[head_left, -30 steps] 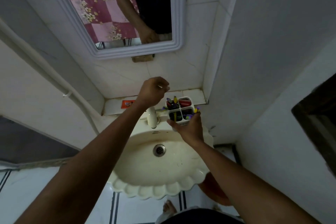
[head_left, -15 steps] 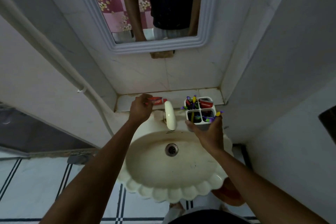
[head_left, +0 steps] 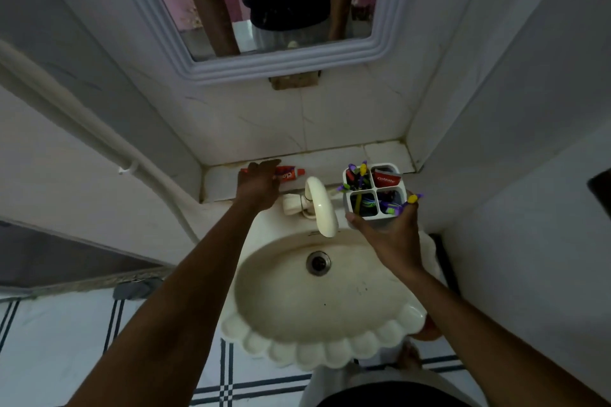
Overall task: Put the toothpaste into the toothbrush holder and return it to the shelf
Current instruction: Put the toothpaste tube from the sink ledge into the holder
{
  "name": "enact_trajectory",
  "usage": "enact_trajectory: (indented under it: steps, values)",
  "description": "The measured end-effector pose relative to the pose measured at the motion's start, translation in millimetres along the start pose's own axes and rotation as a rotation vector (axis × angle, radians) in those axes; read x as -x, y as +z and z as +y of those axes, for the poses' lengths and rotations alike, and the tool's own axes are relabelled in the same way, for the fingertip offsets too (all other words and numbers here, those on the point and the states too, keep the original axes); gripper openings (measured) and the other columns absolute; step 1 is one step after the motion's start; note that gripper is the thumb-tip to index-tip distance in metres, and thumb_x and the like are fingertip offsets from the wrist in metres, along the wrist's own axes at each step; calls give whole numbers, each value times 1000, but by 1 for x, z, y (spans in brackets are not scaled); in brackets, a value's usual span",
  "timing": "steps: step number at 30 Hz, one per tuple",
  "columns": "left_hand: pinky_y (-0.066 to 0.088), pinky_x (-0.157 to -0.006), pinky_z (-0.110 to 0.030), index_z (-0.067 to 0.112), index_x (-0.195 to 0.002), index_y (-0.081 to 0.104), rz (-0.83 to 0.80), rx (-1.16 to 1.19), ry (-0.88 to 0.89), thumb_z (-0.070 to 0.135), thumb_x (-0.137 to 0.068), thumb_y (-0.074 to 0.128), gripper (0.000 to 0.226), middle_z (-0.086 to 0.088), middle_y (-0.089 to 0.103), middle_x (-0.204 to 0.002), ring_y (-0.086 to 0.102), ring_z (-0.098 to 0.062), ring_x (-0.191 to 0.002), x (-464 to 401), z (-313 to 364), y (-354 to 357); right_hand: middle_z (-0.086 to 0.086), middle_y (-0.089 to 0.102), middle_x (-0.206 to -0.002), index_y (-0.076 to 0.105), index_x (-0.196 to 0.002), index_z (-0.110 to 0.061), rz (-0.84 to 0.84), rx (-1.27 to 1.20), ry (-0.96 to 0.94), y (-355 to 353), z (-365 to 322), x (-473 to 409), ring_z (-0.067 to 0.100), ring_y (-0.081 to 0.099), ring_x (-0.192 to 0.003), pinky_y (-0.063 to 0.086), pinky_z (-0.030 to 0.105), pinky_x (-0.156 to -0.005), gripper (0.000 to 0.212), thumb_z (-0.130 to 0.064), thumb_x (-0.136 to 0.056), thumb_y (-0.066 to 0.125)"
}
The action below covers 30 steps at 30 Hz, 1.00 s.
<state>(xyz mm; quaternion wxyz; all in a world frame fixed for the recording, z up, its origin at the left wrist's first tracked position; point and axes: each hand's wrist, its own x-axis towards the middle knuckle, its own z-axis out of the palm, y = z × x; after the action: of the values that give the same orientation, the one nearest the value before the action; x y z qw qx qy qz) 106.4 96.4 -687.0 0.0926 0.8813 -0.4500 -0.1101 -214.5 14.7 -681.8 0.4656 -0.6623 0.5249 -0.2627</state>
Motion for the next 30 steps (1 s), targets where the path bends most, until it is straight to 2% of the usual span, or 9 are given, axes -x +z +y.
enact_trajectory:
  steps: [5,9,12,15,17,19,22,26,30]
  values:
    - [37,-111,-51,19,-158,45,-113,-192,21,29,-97,68,67,-13,50,-154,43,-39,-139,-5,4,5,-5,63,-147,38,-148,-33,0,11,1,1,-2,1,20,65,-133,56,44,-113,115,-77,-61,100]
    - [42,-101,-51,11,-123,64,-34,-227,22,38,-96,68,39,-15,59,-126,52,-39,-123,0,5,5,-5,62,-145,39,-146,-33,-14,9,4,1,-2,2,18,65,-130,54,34,-106,112,-75,-62,100]
    - [52,-80,-44,16,-111,58,54,-45,-15,39,-101,62,26,-6,64,-97,66,-33,-92,13,9,-7,-5,62,-142,39,-142,-33,-17,20,12,0,-3,2,18,65,-128,56,37,-106,111,-79,-60,99]
    - [56,-68,-39,25,-115,56,110,98,-83,59,-103,54,36,1,68,-85,66,-25,-75,28,25,-37,-4,62,-141,40,-139,-30,-26,33,21,-1,-3,1,20,66,-127,58,40,-105,112,-81,-57,97]
    - [61,-68,-41,24,-119,59,156,238,-74,53,-103,58,33,3,72,-88,71,-22,-71,35,40,-58,-1,61,-141,40,-139,-27,-36,24,10,0,-3,1,22,65,-129,57,40,-106,115,-84,-56,95]
    - [65,-72,-42,20,-128,61,144,475,-51,37,-102,66,31,2,73,-103,76,-19,-76,44,58,-81,0,60,-144,38,-142,-25,-43,3,-5,-2,-3,2,23,64,-132,58,43,-109,124,-90,-52,93]
    - [64,-72,-26,14,-134,65,49,663,75,20,-99,74,37,-2,73,-114,79,-16,-84,58,84,-116,-4,58,-152,30,-154,-26,-80,-21,-17,-6,-1,1,21,62,-139,57,44,-114,140,-85,-47,99]
    - [58,-79,-27,22,-119,78,37,430,201,24,-92,82,27,8,76,-99,74,-8,-85,75,114,-135,-3,57,-156,25,-158,-29,-110,1,-24,-9,3,-2,24,61,-142,58,51,-114,142,-87,-50,97]
    - [54,-78,-36,27,-110,81,90,129,322,27,-91,78,20,4,80,-100,71,-21,-91,89,140,-133,1,55,-156,24,-160,-24,-115,2,-34,-10,7,-4,27,59,-145,57,53,-114,144,-88,-52,95]
